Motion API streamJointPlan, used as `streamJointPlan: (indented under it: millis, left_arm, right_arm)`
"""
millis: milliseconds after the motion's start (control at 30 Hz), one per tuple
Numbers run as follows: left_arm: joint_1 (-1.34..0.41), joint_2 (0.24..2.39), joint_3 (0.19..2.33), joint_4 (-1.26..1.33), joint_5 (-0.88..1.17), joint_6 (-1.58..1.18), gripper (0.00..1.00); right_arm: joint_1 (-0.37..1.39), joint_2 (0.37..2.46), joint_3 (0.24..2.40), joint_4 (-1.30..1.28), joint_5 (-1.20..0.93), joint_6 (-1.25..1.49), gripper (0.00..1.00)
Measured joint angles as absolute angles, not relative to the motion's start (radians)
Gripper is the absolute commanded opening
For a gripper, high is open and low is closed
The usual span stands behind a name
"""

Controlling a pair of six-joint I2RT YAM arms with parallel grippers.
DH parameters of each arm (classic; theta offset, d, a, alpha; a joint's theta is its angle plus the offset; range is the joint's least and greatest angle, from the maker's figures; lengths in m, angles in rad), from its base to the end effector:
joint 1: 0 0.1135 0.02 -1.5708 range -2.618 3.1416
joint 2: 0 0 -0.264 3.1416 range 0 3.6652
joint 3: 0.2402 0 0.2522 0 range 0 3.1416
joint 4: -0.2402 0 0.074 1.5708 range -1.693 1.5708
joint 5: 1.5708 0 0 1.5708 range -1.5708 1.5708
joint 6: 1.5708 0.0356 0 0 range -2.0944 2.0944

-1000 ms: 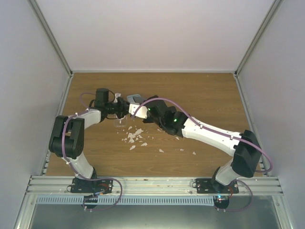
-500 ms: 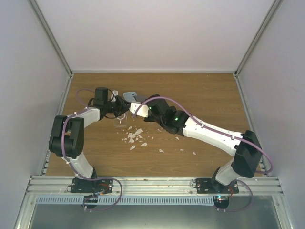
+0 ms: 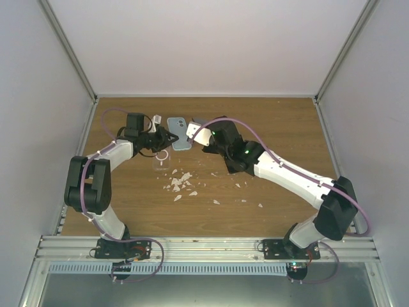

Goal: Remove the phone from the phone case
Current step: Remove the phone case from the phone, then place the phone case at the center of the board.

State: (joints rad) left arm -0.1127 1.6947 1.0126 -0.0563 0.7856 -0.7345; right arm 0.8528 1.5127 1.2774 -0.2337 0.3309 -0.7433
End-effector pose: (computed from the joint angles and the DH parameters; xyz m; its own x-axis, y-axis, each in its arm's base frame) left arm 0.3489 -0.0648 0.2009 -0.8980 -0.3752 -0.2298 -0.0035 0.5284 -0.8490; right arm 0.2409 0.2582 0.3296 0.1340 -0.8194 -0.5574 -0.5852 0.3884 -0.7118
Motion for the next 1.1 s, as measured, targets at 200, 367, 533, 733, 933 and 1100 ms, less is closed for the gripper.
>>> streamJointPlan:
  millis: [200,367,533,733,933,1100]
  left_arm:
    - [-0.134,1.715,1.036,-0.132,0.783,-0.636,0.00]
    - [-0.168,1.746,1.036,-0.168,0.773,-0.599,0.00]
    - [-0.182,1.774,1.038,-0.201,0.728,-0.575,0.00]
    - [-0.182,1.801,1.038,-0.228,0.674,-0.554,0.01]
    - [-0.186,1.808,1.034,-0.228,0.649,-0.546,0.07]
    - [-0.194,1.826,1.034,-0.233,0.626,-0.532,0.15]
  right_arm:
    - [0.844,1.512,1.277,-0.240,0.323,-0.735,0.01]
    - [0.841,1.512,1.277,-0.243,0.314,-0.726,0.01]
    - [0.840,1.512,1.277,-0.248,0.313,-0.724,0.01]
    - [0.837,1.512,1.277,-0.248,0.312,-0.724,0.00]
    - [0.835,1.512,1.277,-0.249,0.311,-0.718,0.00]
    - [0.835,1.512,1.277,-0.249,0.310,-0.717,0.01]
